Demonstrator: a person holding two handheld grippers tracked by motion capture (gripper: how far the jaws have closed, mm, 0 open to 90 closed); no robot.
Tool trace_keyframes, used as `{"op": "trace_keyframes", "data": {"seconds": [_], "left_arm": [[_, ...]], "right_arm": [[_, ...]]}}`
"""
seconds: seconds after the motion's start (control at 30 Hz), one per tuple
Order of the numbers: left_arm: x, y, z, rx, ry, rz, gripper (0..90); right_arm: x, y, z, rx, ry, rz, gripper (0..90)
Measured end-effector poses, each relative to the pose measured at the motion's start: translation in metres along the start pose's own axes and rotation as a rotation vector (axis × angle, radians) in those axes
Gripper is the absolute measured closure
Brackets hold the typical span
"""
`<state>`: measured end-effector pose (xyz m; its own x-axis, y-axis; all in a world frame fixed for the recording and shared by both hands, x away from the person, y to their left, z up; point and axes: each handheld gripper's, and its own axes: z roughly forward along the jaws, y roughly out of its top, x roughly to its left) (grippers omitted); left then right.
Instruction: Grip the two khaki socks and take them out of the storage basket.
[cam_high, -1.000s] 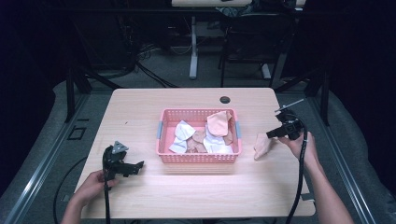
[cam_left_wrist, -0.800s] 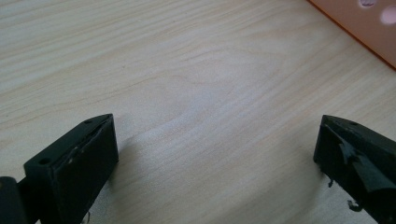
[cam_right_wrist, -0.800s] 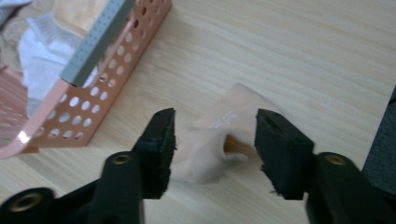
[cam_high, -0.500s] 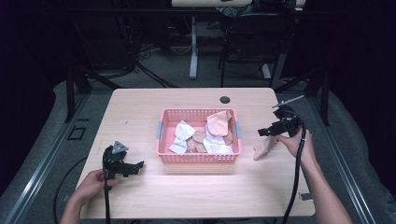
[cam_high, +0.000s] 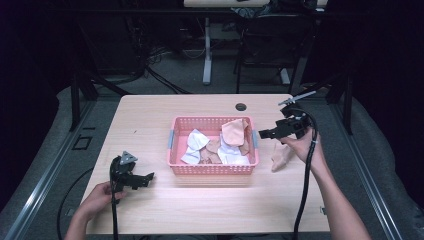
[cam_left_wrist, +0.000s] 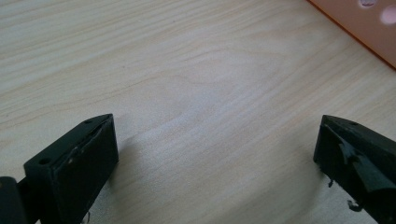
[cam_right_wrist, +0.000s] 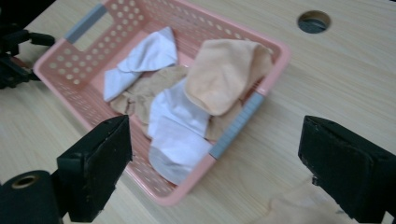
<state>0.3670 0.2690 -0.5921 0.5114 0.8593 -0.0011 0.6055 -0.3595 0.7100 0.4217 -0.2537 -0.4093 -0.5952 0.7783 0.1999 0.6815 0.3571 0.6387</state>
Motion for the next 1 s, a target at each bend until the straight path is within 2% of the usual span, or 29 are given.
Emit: {"op": "trace_keyframes", "data": {"seconds": [0.17,0.33,0.4,0.57,0.67,0.7,1.0], "left_arm": [[0.0,0.0,0.0,0.0,0.0,0.0,0.0],[0.0,0.0,0.0,0.001,0.0,0.0,0.0],[0.0,0.0,0.0,0.001,0.0,0.0,0.0],[0.0,0.0,0.0,0.001,0.0,0.0,0.0],[0.0,0.0,0.0,0.002,0.0,0.002,0.0],[0.0,0.0,0.0,0.002,0.0,0.002,0.0],[0.0,0.0,0.0,0.002,-0.001,0.002,0.0]], "right_arm": [[0.016,0.021,0.018,0.026,0.033,-0.032,10.1],[0.025,0.037,0.043,0.053,0.073,-0.042,14.2],[0.026,0.043,0.056,0.069,0.072,-0.027,17.2],[0.019,0.051,0.086,0.119,0.092,0.004,25.2],[0.014,0.054,0.101,0.15,0.068,0.017,28.0],[0.013,0.054,0.107,0.154,0.054,0.037,28.9],[-0.002,0.057,0.136,0.22,0.01,0.071,30.1]]}}
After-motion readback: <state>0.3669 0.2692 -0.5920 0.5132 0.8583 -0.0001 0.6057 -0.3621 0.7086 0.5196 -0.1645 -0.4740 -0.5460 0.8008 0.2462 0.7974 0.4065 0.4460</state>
